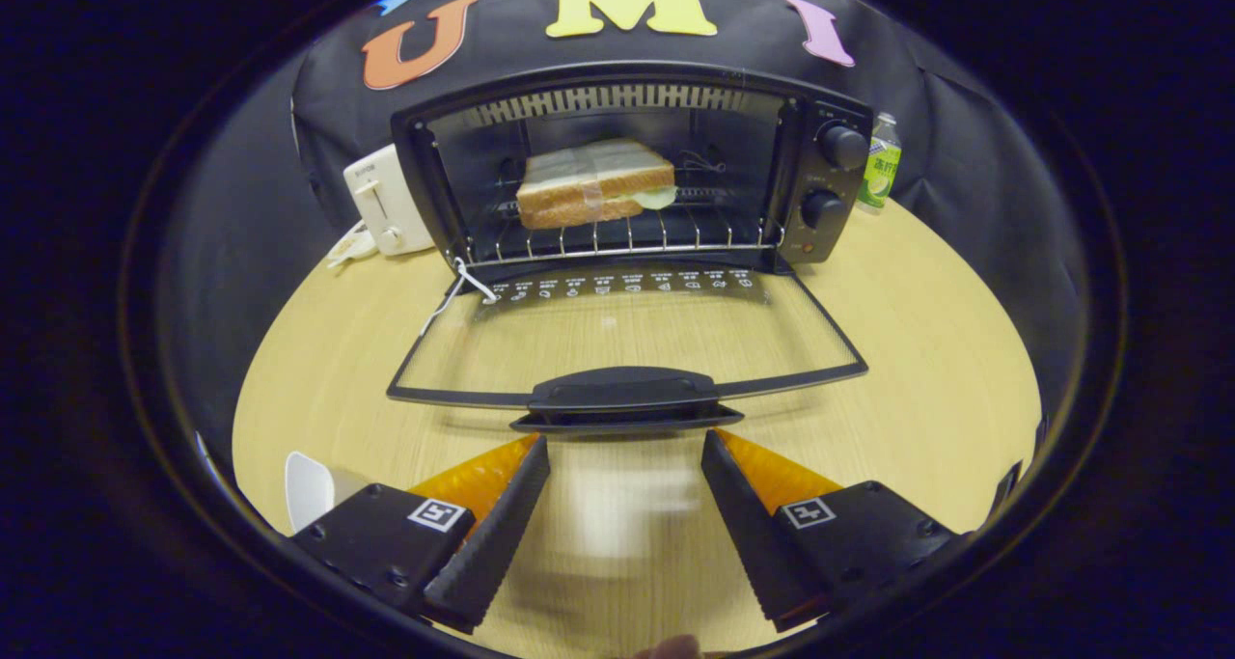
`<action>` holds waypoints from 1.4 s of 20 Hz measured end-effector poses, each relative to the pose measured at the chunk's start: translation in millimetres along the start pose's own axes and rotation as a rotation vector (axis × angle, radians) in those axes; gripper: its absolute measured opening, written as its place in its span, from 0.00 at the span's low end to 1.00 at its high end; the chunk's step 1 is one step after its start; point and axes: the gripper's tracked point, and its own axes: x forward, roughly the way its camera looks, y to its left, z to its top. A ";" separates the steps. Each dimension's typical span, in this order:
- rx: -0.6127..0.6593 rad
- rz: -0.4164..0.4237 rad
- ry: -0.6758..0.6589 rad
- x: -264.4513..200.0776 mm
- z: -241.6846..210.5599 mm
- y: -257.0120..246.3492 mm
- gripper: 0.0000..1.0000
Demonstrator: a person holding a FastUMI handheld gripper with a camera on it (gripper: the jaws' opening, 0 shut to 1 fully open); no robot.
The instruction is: Open the toaster oven, put the food inside, and close the toaster oven door.
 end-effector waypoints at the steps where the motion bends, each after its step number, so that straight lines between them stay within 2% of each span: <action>1: 0.002 0.000 -0.012 -5.6 3.5 0.0 1.00; 7: 0.029 0.019 -0.062 -33.9 30.4 2.1 1.00; 12: -0.037 0.016 -0.200 -59.4 77.6 4.5 1.00; 19: -0.054 0.039 -0.323 -98.4 135.0 7.6 1.00; 23: -0.062 0.063 -0.447 -164.2 168.5 9.6 1.00; 28: 0.016 0.096 -0.601 -256.4 210.7 12.8 1.00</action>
